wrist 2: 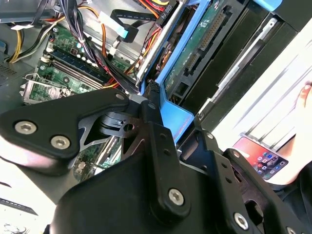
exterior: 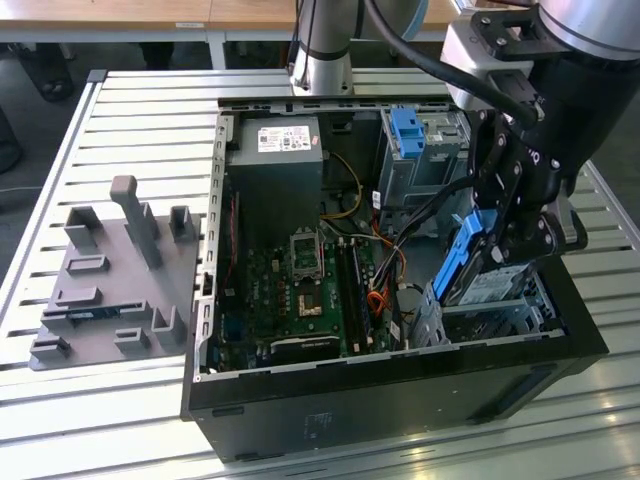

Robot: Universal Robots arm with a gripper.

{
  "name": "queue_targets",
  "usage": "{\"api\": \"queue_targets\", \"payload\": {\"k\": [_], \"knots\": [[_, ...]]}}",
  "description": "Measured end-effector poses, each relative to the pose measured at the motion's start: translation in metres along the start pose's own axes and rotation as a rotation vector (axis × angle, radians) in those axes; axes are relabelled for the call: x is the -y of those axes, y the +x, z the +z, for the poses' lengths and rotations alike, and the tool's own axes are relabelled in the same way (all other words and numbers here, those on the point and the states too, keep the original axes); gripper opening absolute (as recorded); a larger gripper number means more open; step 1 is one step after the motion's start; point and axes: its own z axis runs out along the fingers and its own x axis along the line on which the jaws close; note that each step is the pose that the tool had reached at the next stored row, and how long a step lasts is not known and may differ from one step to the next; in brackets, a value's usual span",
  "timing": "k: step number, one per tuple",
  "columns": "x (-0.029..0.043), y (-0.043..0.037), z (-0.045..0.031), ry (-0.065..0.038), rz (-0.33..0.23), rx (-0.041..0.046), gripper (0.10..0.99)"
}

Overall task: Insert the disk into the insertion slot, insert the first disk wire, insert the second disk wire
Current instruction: 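Insert the disk into the insertion slot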

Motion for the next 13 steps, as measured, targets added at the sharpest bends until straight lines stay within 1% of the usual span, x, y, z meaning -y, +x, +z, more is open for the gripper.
{"api": "queue_targets", "payload": {"k": [13], "knots": [[-0.0003, 0.0, 0.0081, 0.0, 0.0, 0.0002, 0.365]]}}
